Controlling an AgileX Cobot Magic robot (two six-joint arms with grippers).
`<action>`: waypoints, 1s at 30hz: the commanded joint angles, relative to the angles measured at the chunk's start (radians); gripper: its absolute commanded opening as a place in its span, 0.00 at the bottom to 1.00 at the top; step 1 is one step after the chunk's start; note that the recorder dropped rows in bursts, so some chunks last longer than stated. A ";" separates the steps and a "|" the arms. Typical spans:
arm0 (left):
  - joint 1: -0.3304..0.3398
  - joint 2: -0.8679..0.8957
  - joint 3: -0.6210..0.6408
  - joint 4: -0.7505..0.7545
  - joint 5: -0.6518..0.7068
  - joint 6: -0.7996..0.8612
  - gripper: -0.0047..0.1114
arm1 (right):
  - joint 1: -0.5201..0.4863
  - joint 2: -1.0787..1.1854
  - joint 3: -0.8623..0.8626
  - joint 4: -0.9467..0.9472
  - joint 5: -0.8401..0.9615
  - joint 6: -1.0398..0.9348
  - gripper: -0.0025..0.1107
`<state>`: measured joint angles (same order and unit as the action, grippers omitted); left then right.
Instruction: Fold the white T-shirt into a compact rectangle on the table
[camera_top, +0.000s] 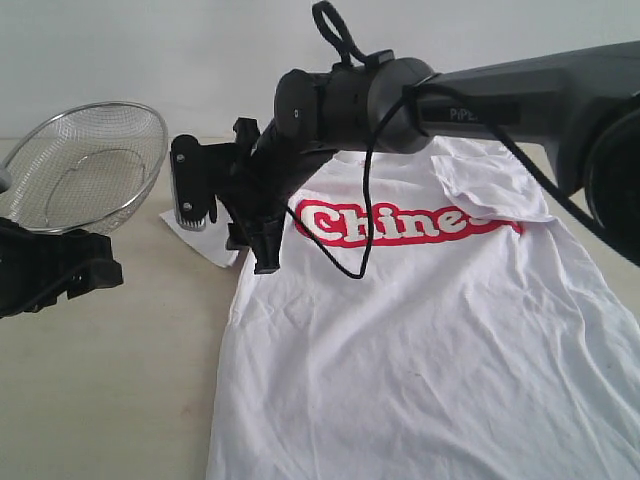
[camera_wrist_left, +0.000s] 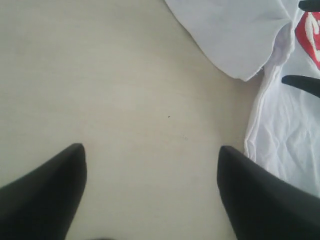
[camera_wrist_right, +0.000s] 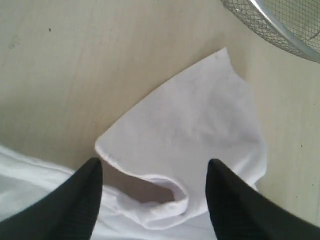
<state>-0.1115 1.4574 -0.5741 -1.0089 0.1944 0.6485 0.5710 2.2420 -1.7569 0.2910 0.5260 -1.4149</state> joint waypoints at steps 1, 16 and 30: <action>0.002 -0.008 0.006 -0.003 -0.001 -0.007 0.63 | 0.002 0.034 0.000 -0.040 -0.020 -0.034 0.51; 0.002 -0.008 0.006 -0.003 0.003 -0.007 0.63 | 0.027 0.063 0.000 -0.072 -0.030 -0.048 0.51; 0.002 -0.008 0.006 -0.007 0.003 -0.007 0.63 | 0.027 0.058 0.000 -0.143 -0.070 0.005 0.51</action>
<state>-0.1115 1.4574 -0.5741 -1.0089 0.1967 0.6485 0.5983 2.3061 -1.7569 0.1562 0.4883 -1.4280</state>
